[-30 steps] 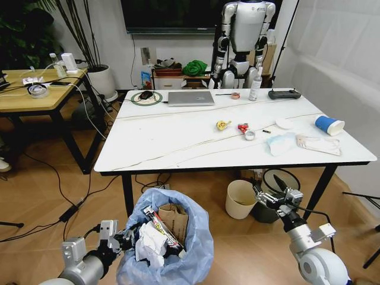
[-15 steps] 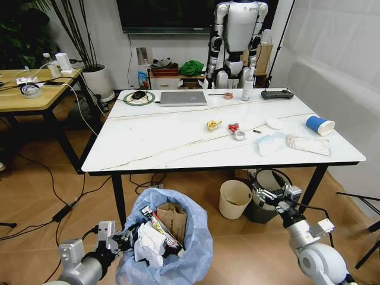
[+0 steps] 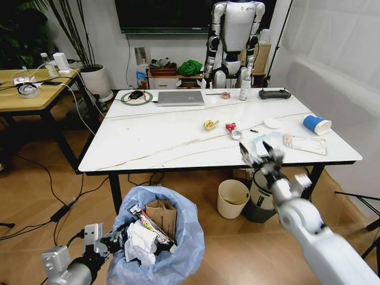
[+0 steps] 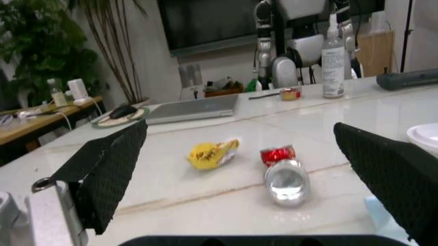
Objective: Pick up the trash bin and place the trash from the table into it.
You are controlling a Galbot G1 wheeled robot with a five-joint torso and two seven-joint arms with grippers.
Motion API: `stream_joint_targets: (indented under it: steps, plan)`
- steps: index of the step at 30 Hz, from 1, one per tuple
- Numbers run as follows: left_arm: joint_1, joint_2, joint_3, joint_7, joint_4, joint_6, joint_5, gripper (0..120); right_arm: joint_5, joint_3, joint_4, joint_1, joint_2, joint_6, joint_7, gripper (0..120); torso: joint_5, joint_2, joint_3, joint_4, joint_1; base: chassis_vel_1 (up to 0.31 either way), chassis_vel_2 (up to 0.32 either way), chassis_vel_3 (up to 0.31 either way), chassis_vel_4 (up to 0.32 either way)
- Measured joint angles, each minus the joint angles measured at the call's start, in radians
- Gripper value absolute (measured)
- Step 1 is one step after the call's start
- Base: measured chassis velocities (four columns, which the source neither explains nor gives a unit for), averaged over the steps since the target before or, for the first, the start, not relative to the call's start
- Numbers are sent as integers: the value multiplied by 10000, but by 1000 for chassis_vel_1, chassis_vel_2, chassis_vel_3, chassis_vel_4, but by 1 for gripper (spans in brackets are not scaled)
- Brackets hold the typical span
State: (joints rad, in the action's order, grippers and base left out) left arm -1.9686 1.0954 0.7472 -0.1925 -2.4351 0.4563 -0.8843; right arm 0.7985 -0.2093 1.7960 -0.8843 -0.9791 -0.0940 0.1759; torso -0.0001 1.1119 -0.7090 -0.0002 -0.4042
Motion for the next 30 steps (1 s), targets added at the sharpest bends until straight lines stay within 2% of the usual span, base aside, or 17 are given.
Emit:
stream_joint_targets:
  steps: [3, 7, 8, 10, 14, 16, 21, 30]
  plan:
    - [-74, -39, 18, -11, -58, 21, -51, 0, 577, 250, -581, 1110, -92, -646, 149, 100, 0, -2, 0, 3, -1, 0, 0, 0, 0]
    - [-210, 4, 82, 8, -98, -9, -2, 0, 930, 556, -1271, 1875, -249, -924, 149, 100, -4, -2, 0, -3, -1, 0, 0, 0, 0]
    - [-314, 78, 122, 41, -147, -56, 57, 0, 1083, 791, -1648, 2215, -418, -994, 129, 100, 3, -2, 0, 3, -1, 0, 0, 0, 0]
    - [-367, 126, 153, 49, -176, -80, 102, 0, 1151, 928, -1925, 2424, -584, -1028, 80, 100, 2, -2, -1, -5, -1, 0, 0, 0, 0]
    - [-447, 254, 276, 53, -290, -106, 164, 0, 1211, 1429, -3165, 3224, -1634, -1086, -166, 100, 3, -2, 0, 3, 0, 0, 0, 0, 0]
    - [-451, 279, 336, 48, -323, -107, 165, 0, 1182, 1682, -3734, 3635, -2130, -1088, -293, 100, -3, -2, 1, 3, 0, 0, 0, 0, 0]
    - [-468, 337, 367, 37, -383, -106, 163, 0, 851, 2105, -4859, 4260, -2815, -1102, -488, 100, -2, -2, 0, 4, 0, 0, 0, 0, 0]
    - [-492, 375, 408, 32, -495, -94, 158, 0, -146, 2439, -7029, 5088, -3530, -945, -998, 99, -3, -1, 1, -1, 1, 0, 0, 0, 0]
